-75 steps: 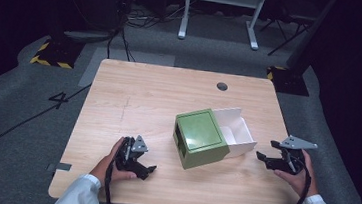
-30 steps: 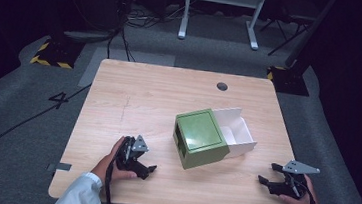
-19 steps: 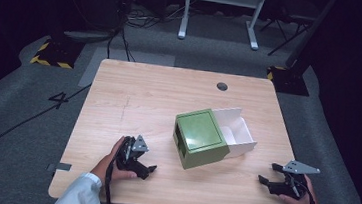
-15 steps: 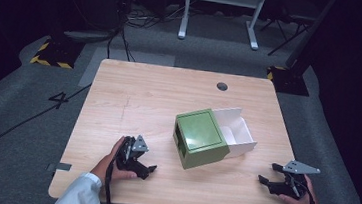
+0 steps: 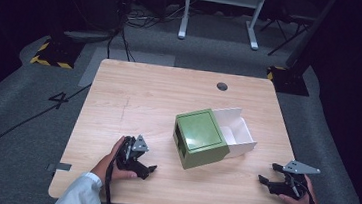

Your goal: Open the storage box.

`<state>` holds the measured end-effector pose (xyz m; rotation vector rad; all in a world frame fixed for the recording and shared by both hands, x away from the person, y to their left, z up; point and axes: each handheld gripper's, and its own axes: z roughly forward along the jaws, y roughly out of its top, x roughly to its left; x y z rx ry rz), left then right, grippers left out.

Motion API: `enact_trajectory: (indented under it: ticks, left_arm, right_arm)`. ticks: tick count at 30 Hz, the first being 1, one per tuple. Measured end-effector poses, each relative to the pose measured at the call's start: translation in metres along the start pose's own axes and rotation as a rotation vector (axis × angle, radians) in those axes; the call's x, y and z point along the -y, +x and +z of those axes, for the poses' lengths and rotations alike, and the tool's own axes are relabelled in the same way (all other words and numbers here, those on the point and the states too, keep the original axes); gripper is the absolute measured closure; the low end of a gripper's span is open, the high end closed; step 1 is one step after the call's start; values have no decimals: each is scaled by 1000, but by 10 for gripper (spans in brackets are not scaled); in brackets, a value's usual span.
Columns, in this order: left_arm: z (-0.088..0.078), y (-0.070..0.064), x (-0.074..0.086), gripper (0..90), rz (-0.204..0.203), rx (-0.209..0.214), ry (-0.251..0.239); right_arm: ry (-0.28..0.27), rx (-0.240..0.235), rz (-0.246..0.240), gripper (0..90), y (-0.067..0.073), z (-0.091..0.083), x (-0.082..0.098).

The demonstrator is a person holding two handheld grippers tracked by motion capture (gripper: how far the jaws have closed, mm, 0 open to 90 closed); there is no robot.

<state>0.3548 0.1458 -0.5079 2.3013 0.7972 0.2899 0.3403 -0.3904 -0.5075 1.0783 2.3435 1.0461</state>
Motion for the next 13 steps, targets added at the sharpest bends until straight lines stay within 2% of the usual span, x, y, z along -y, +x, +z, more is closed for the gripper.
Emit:
enact_trajectory:
  ticks: [13]
  left_arm:
    - [1, 1, 0, 2, 6, 4, 0]
  right_arm:
    - [0, -1, 2, 195, 0, 0, 0]
